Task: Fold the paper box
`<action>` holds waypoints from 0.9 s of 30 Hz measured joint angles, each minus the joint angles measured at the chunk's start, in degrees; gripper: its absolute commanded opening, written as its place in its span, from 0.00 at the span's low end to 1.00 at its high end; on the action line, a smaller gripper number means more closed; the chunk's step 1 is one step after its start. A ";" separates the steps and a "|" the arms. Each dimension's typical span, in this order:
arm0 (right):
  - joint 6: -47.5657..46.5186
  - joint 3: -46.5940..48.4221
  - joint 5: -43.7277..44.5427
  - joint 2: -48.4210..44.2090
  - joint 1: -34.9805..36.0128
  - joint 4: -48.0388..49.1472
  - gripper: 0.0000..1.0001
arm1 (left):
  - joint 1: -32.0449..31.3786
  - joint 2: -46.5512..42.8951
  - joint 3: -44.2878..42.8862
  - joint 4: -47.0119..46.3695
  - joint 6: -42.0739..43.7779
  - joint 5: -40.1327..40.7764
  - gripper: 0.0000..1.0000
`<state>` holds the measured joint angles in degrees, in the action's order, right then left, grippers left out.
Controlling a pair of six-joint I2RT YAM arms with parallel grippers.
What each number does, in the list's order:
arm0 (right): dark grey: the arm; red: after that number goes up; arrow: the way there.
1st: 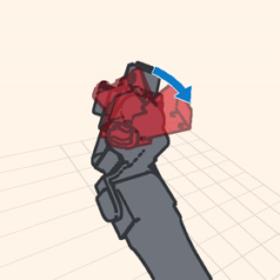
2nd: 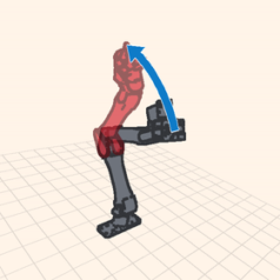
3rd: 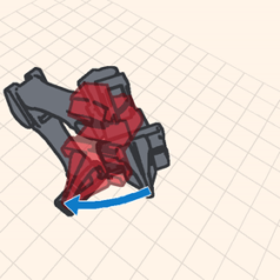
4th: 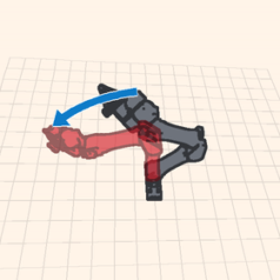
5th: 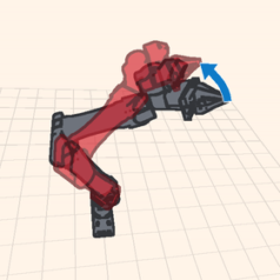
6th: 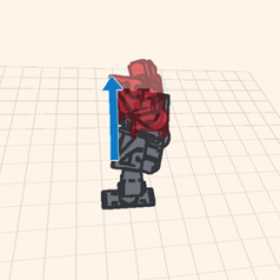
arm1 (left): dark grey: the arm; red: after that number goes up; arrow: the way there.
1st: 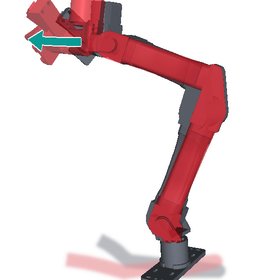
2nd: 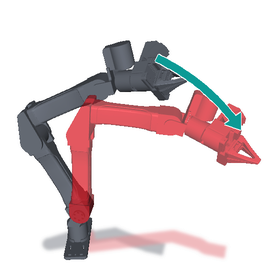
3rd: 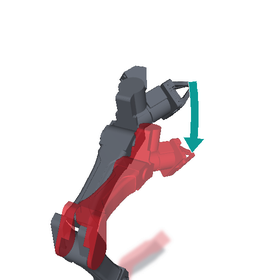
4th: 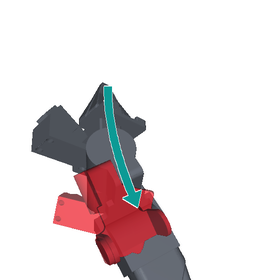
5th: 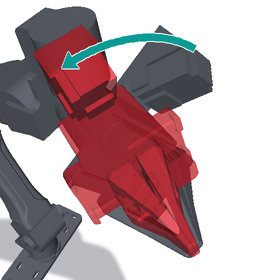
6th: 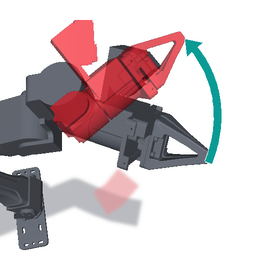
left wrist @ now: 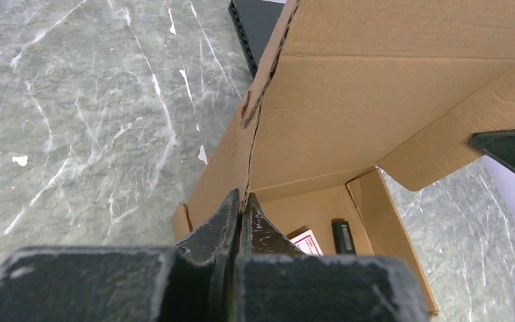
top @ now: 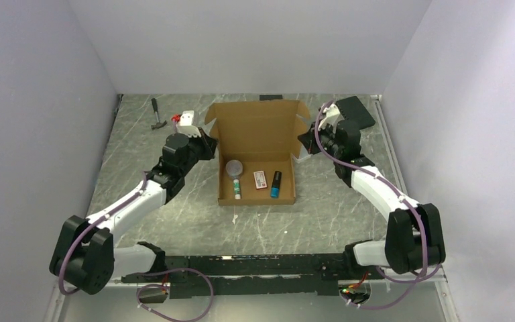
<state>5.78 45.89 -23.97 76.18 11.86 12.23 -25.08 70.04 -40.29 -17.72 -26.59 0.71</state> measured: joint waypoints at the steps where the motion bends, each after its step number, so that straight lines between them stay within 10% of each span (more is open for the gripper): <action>1: 1.42 -0.83 1.70 -0.61 0.66 0.79 0.00 | -0.24 -0.42 0.31 0.07 -0.02 0.33 0.00; 27: 12.07 -7.23 15.74 -6.25 7.45 3.82 0.11 | -3.85 -8.31 7.91 -1.20 -3.08 3.37 0.00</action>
<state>17.85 38.65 -8.23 69.93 19.31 16.05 -28.93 61.73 -32.38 -18.92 -29.67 4.08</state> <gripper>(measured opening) 0.097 0.034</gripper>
